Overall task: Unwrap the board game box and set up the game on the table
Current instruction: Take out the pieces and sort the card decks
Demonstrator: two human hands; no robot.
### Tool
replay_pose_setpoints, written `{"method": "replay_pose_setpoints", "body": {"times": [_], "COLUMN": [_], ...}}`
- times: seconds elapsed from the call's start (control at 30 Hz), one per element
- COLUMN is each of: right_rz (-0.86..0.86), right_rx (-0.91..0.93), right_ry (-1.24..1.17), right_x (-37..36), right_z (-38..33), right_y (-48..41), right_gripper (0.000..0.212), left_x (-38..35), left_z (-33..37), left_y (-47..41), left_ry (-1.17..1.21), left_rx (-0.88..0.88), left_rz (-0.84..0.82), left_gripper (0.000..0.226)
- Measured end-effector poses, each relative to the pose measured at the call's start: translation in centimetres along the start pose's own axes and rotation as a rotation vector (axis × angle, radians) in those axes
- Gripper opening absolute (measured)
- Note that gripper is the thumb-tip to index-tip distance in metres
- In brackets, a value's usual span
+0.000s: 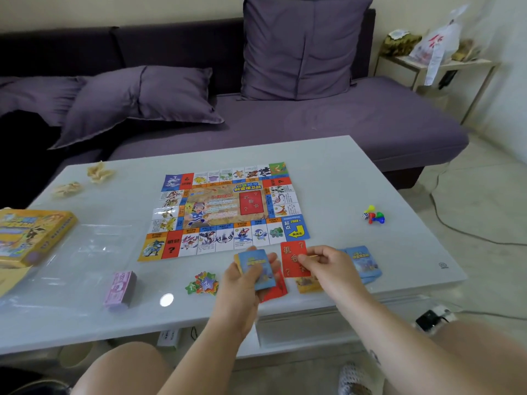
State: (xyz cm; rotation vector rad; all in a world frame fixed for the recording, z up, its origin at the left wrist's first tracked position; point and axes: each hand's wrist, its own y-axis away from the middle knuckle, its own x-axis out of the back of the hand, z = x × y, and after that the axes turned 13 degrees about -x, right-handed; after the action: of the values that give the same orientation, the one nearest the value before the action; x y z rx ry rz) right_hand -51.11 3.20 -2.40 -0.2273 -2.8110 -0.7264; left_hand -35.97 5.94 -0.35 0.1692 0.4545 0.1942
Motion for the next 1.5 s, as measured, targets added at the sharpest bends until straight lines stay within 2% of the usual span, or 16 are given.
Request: {"method": "replay_pose_setpoints", "body": {"times": [0.1, 0.23, 0.4, 0.53, 0.67, 0.77, 0.97, 1.13, 1.2, 1.33, 1.43, 1.5], "right_rz": [-0.026, 0.091, -0.106, -0.13, -0.121, -0.099, -0.082, -0.112, -0.094, 0.028, 0.167, 0.19], "right_rx": [-0.004, 0.102, 0.15, 0.076, 0.052, 0.064, 0.045, 0.014, 0.04, 0.032, 0.009, 0.007], "right_ry": [0.082, 0.253, 0.089, 0.014, -0.064, -0.072, -0.069, -0.096, -0.052, -0.092, -0.134, -0.057], "right_x": [-2.3, -4.6, -4.6, -3.0, -1.7, -1.4, -0.3, 0.5, 1.2, 4.2, 7.3, 8.9], "right_z": [-0.3, -0.4, -1.1, -1.3, -1.0, -0.7, -0.4, 0.0, 0.1, 0.5, 0.7, 1.0], "right_y": [-0.1, 0.5, 2.1, 1.8, 2.1, 2.3, 2.3, 2.3, 2.2, 0.9, -0.4, -1.5], "right_gripper": [0.021, 0.038, 0.016, 0.01, 0.011, 0.002, 0.007, 0.009, 0.012, 0.015, 0.011, 0.008], "left_x": [1.5, 2.3, 1.6, 0.8, 0.1, -0.5, -1.3, -2.0, -2.8, -4.1, -4.1, -4.1], "left_z": [0.8, 1.3, 1.2, 1.5, 1.4, 1.2, 0.5, -0.5, -0.8, -0.6, -0.9, -1.1], "left_y": [-0.3, -0.4, 0.0, 0.7, 1.1, 1.1, 1.2, 0.4, 0.4, 0.5, 0.1, 0.1], "left_ry": [-0.127, -0.168, -0.104, 0.026, -0.083, -0.155, -0.152, -0.277, -0.213, 0.105, 0.167, 0.147], "left_rx": [-0.121, -0.105, 0.012, 0.037, -0.024, -0.053, -0.014, -0.041, -0.004, 0.162, 0.241, 0.246], "left_rz": [0.107, 0.135, 0.034, -0.071, -0.164, -0.154, -0.134, -0.138, -0.146, -0.127, -0.058, -0.048], "left_gripper": [0.018, 0.009, 0.006, 0.019, 0.019, 0.014, 0.017, 0.021, 0.017, 0.021, 0.019, 0.017]}}
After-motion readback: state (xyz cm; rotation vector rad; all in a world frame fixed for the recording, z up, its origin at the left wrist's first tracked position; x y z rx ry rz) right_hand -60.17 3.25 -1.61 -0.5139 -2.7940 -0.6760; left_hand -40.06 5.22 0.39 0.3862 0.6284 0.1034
